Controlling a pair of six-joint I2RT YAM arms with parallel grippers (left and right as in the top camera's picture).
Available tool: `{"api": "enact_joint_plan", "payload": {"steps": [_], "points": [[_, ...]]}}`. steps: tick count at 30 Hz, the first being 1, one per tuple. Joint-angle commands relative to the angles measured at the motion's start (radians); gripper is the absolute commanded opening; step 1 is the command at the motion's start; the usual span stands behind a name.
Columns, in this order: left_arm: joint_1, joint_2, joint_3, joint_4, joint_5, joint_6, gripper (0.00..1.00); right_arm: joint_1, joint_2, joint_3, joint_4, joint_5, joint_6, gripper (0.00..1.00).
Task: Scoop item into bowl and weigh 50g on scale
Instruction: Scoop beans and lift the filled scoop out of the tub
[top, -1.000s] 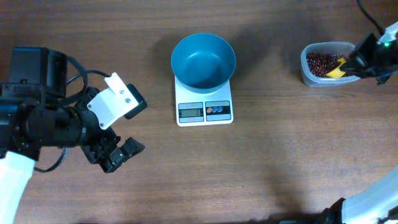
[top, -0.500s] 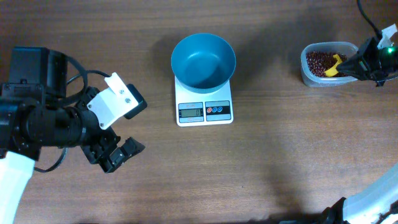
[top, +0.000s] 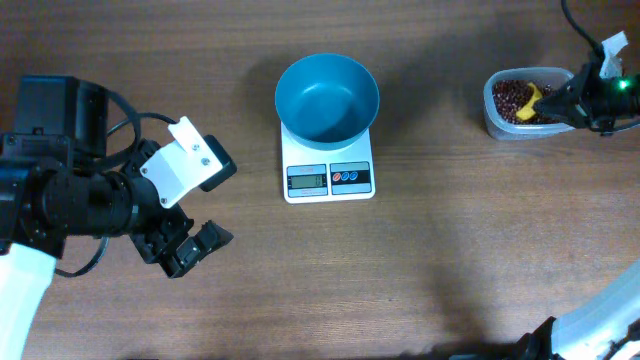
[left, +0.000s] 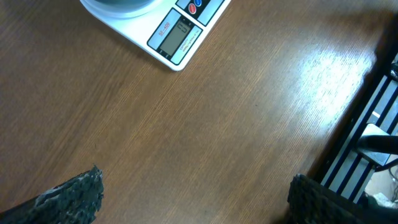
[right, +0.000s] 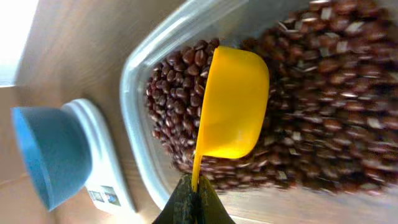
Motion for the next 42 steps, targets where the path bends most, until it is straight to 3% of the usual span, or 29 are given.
{"api": "enact_joint_plan", "payload": {"steps": [1, 3, 6, 11, 18, 42], "points": [[0.0, -0.005, -0.002, -0.001, 0.017, 0.012, 0.99, 0.011, 0.016, -0.008, 0.014, -0.123, -0.006, 0.04], [0.0, -0.005, -0.002, -0.001, 0.017, 0.012, 0.99, 0.01, 0.016, -0.008, 0.006, -0.111, -0.007, 0.04], [0.0, -0.005, -0.002, -0.001, 0.017, 0.012, 0.99, 0.01, 0.016, -0.008, -0.066, 0.079, -0.008, 0.04], [0.0, -0.005, -0.002, -0.001, 0.017, 0.012, 0.99, -0.055, 0.016, -0.008, -0.069, 0.11, -0.006, 0.04], [0.0, -0.005, -0.002, -0.001, 0.017, 0.012, 0.99, -0.178, 0.05, -0.015, -0.042, -0.14, 0.023, 0.04], [0.0, -0.005, -0.002, -0.001, 0.017, 0.012, 0.99, -0.192, 0.061, -0.015, -0.138, -0.379, -0.18, 0.04]]}}
